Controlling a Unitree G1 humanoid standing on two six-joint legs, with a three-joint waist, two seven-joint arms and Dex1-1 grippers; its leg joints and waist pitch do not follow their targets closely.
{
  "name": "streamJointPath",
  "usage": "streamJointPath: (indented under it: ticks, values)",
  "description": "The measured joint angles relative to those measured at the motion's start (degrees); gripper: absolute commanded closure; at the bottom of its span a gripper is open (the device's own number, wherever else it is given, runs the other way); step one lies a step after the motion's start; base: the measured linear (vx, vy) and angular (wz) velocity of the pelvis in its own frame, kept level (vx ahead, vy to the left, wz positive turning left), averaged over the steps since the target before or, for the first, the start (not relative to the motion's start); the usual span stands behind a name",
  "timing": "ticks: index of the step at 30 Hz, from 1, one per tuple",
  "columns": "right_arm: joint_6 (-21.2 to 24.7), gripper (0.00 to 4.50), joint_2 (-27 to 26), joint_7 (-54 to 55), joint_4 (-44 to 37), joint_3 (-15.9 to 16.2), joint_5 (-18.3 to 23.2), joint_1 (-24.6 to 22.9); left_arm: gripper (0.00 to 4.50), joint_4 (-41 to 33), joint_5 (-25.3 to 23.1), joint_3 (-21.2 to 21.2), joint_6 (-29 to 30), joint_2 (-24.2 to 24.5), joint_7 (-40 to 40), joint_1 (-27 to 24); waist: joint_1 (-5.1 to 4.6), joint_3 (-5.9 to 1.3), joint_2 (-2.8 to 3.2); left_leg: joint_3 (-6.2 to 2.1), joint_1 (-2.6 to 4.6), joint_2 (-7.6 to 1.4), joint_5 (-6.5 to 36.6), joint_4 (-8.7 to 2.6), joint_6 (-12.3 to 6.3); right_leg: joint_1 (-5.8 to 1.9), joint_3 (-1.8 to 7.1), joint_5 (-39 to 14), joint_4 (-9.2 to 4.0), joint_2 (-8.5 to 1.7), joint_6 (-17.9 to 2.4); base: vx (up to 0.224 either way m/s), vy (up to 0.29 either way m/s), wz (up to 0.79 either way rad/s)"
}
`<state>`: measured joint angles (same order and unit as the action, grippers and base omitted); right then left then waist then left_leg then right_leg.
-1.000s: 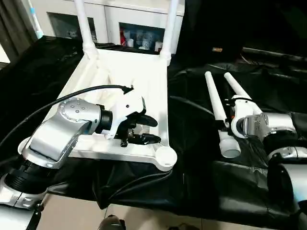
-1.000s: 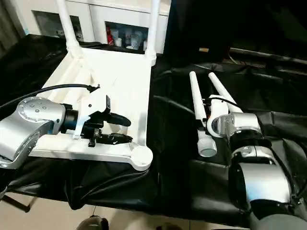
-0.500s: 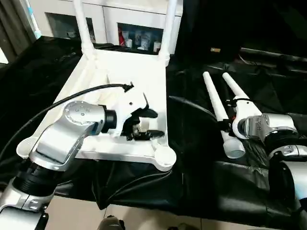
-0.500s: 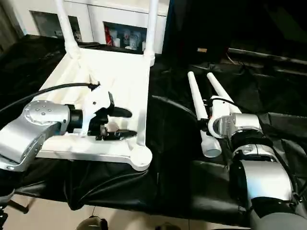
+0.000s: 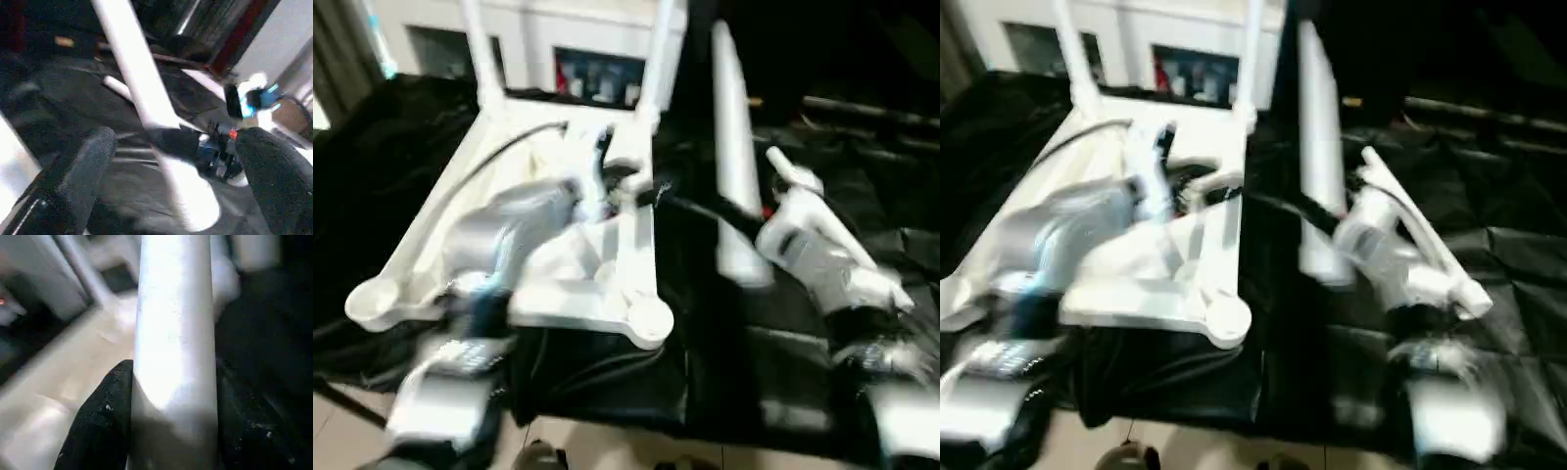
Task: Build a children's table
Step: Pick table leg
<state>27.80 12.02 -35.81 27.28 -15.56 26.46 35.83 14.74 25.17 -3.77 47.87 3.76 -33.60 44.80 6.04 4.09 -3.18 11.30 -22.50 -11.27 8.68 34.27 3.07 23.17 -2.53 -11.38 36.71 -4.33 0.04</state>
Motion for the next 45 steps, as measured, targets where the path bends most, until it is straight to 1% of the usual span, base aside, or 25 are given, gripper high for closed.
streamJointPath:
  ticks: [1,3,5,6,8,12,16,17,20,21,22,23,24,25,26,27,29,31,33,35,36,39,42,44,45]
  values:
    - [0.67,2.66,-0.32,-2.13,-3.64,-0.22,1.74,-1.62,0.00,1.04,0.67,-1.50,1.02,-0.79,0.72,0.56,0.40,0.00,0.00,0.02,-0.02,-0.06,0.02,0.00,-0.04,-0.04,-0.06,0.00,-0.09,0.00,0.00,0.000,0.000,0.00]
    - [2.14,2.66,-1.13,-6.03,-9.43,1.34,4.62,-5.00,0.00,3.67,2.10,-4.12,2.34,-1.91,2.14,2.43,0.64,0.00,0.00,0.02,-0.05,-0.06,0.05,0.01,-0.10,-0.07,-0.06,0.01,-0.20,0.00,0.00,0.000,0.000,0.00]
    - [2.96,2.66,-1.37,-9.22,-13.28,4.39,5.77,-8.47,0.00,5.82,3.37,-6.59,2.24,-3.44,3.36,4.49,1.03,0.00,0.00,0.02,-0.08,-0.05,0.08,0.01,-0.15,-0.14,-0.08,0.07,-0.37,-0.02,-0.01,0.000,0.000,0.00]
    - [3.02,2.66,-1.48,-10.35,-14.09,5.68,5.99,-9.42,0.00,6.57,4.14,-7.65,2.18,-4.19,3.90,5.35,1.16,0.00,0.00,0.01,-0.10,-0.05,0.08,0.00,-0.16,-0.17,-0.10,0.14,-0.47,-0.02,-0.02,0.000,0.000,0.00]
    - [3.06,2.66,-1.94,-11.28,-14.24,7.66,6.01,-9.71,0.00,6.71,5.52,-8.74,1.99,-5.13,4.10,6.51,1.16,0.00,0.00,0.03,-0.15,-0.03,0.09,0.01,-0.18,-0.17,-0.07,0.24,-0.58,-0.04,-0.06,0.000,0.000,0.00]
    - [2.90,2.66,-1.83,-11.63,-15.65,8.72,5.09,-9.18,0.00,6.29,8.35,-9.45,2.27,-6.27,4.55,7.01,1.38,0.00,-0.04,0.03,-0.14,0.00,0.10,-0.01,-0.19,-0.17,-0.08,0.26,-0.60,-0.08,-0.04,0.000,0.000,0.00]
    - [2.75,2.66,-1.58,-11.01,-15.97,9.45,4.16,-8.87,0.00,5.76,8.81,-10.22,3.43,-6.35,5.33,6.99,1.55,0.02,-0.28,0.02,-0.14,-0.02,0.10,-0.06,-0.18,-0.14,-0.11,0.27,-0.59,-0.07,-0.01,0.000,0.000,0.00]
    - [2.48,2.66,-1.45,-10.67,-15.95,9.93,3.55,-8.62,0.28,5.76,8.81,-10.48,3.48,-6.35,5.66,6.97,1.61,0.03,-0.39,0.02,-0.14,-0.02,0.10,-0.06,-0.18,-0.14,-0.10,0.26,-0.59,-0.07,0.00,0.000,0.000,0.00]
    - [1.49,2.66,-1.01,-10.20,-15.91,11.12,2.07,-7.83,0.40,5.71,8.81,-11.20,3.42,-6.22,6.55,6.96,1.88,0.00,-0.48,0.04,-0.15,-0.02,0.10,-0.05,-0.19,-0.14,-0.08,0.25,-0.63,-0.07,0.01,0.000,0.000,0.00]
    - [0.49,2.66,-0.94,-9.15,-15.89,12.26,0.32,-7.38,0.40,5.51,8.78,-11.25,3.15,-6.15,7.62,6.87,1.85,0.00,-0.58,0.05,-0.15,-0.02,0.10,-0.05,-0.19,-0.14,-0.07,0.25,-0.63,-0.07,0.02,0.000,0.000,0.00]
    - [-0.17,2.66,-0.93,-8.07,-15.87,13.31,-1.31,-6.72,0.54,5.35,8.73,-11.34,2.77,-6.19,8.72,6.82,1.85,0.03,-0.68,0.05,-0.16,-0.02,0.10,-0.06,-0.18,-0.12,-0.08,0.25,-0.63,-0.06,0.03,0.000,0.000,0.00]
    - [-1.02,2.66,-1.01,-6.94,-15.87,14.14,-2.69,-6.34,0.79,5.28,8.66,-11.46,2.34,-6.23,9.73,6.83,1.92,0.00,-0.78,0.04,-0.18,-0.03,0.09,-0.07,-0.18,-0.12,-0.11,0.24,-0.63,-0.06,0.04,0.000,0.000,0.00]
    - [-1.74,2.66,-1.55,-5.43,-15.87,14.95,-4.17,-5.91,0.79,5.29,8.25,-11.76,1.61,-6.50,11.38,6.83,1.96,-0.02,-0.83,0.04,-0.17,-0.04,0.09,-0.07,-0.18,-0.12,-0.10,0.23,-0.63,-0.06,0.06,0.000,0.000,0.00]
    - [-2.18,2.66,-2.11,-4.35,-15.87,15.43,-4.93,-5.69,0.79,5.32,7.93,-12.26,1.03,-6.72,12.65,6.84,1.94,-0.02,-0.85,0.05,-0.18,-0.03,0.09,-0.07,-0.18,-0.12,-0.09,0.23,-0.64,-0.06,0.07,0.000,0.000,0.00]
    - [-2.49,2.66,-3.12,-2.86,-15.87,15.75,-5.77,-5.55,0.88,5.74,7.57,-13.03,0.24,-7.21,14.53,6.95,1.94,-0.01,-0.87,0.05,-0.18,-0.03,0.09,-0.07,-0.18,-0.12,-0.08,0.22,-0.66,-0.06,0.08,0.000,0.000,0.00]
    - [-2.60,2.66,-4.12,-1.28,-15.83,15.96,-6.40,-5.44,1.06,6.69,7.38,-13.96,-0.86,-7.82,16.50,7.31,1.99,0.00,-0.91,0.05,-0.19,-0.03,0.10,-0.07,-0.18,-0.12,-0.09,0.22,-0.66,-0.06,0.09,0.000,0.000,0.00]
    - [-2.62,2.66,-6.83,1.79,-15.69,16.59,-7.10,-4.85,1.26,8.90,6.36,-15.52,-3.51,-8.84,20.58,7.95,2.00,0.01,-0.94,0.04,-0.23,-0.03,0.10,-0.07,-0.18,-0.11,-0.09,0.22,-0.68,-0.06,0.11,0.000,0.000,0.00]
    - [-2.70,2.66,-7.88,4.03,-15.47,16.64,-7.72,-4.21,1.37,10.42,5.59,-16.66,-6.16,-9.05,23.66,8.03,2.04,0.01,-0.95,0.04,-0.26,-0.02,0.10,-0.07,-0.18,-0.11,-0.09,0.26,-0.74,-0.06,0.17,0.000,0.000,0.00]
    - [-2.79,2.66,-8.96,5.73,-14.78,16.74,-8.36,-3.92,1.65,11.02,4.67,-16.56,-8.19,-9.19,25.90,8.07,2.07,0.00,-0.99,0.00,-0.37,-0.03,0.10,-0.07,-0.18,-0.09,-0.13,0.32,-0.86,-0.06,0.29,0.000,0.000,0.00]
    - [-3.14,2.66,-9.68,6.84,-13.73,16.81,-8.73,-3.49,1.81,11.39,3.83,-16.15,-9.43,-9.26,27.01,8.12,2.03,0.01,-1.03,0.02,-0.44,-0.02,0.10,-0.07,-0.20,-0.06,-0.10,0.35,-0.92,-0.07,0.33,0.000,0.000,0.00]
    - [-3.28,2.66,-9.88,7.18,-13.11,16.85,-8.84,-3.08,1.81,11.55,3.57,-16.03,-9.98,-9.26,27.41,8.20,1.98,0.04,-1.09,0.02,-0.46,-0.02,0.10,-0.06,-0.20,-0.05,-0.10,0.37,-0.93,-0.07,0.36,0.000,0.000,0.00]
    - [-3.55,2.66,-10.30,8.07,-12.59,16.84,-9.10,-2.21,2.08,11.78,3.05,-15.81,-11.03,-9.24,27.78,8.86,2.00,0.08,-1.24,0.02,-0.48,-0.03,0.11,-0.07,-0.20,-0.02,-0.12,0.38,-0.93,-0.06,0.38,0.000,0.000,0.00]
    - [-3.56,2.66,-10.34,8.55,-12.55,16.77,-9.11,-1.63,2.29,11.78,2.06,-14.41,-12.09,-8.82,27.64,9.39,2.00,0.08,-1.67,0.03,-0.47,-0.03,0.10,-0.08,-0.20,-0.01,-0.11,0.38,-0.93,-0.06,0.39,0.000,0.000,0.00]
    - [-3.68,2.66,-10.32,8.57,-12.39,16.75,-9.21,-1.32,2.54,11.79,1.83,-13.43,-12.74,-8.37,27.43,9.42,1.96,0.13,-1.95,0.04,-0.47,-0.03,0.10,-0.07,-0.20,-0.01,-0.10,0.39,-0.93,-0.06,0.41,0.000,0.000,0.00]
    - [-3.75,2.66,-10.31,8.57,-12.39,16.74,-9.25,-1.31,2.54,11.79,1.73,-13.23,-12.86,-8.31,27.33,9.42,1.97,0.12,-2.07,0.04,-0.47,-0.03,0.10,-0.07,-0.20,-0.01,-0.11,0.39,-0.93,-0.06,0.41,0.000,0.000,0.00]
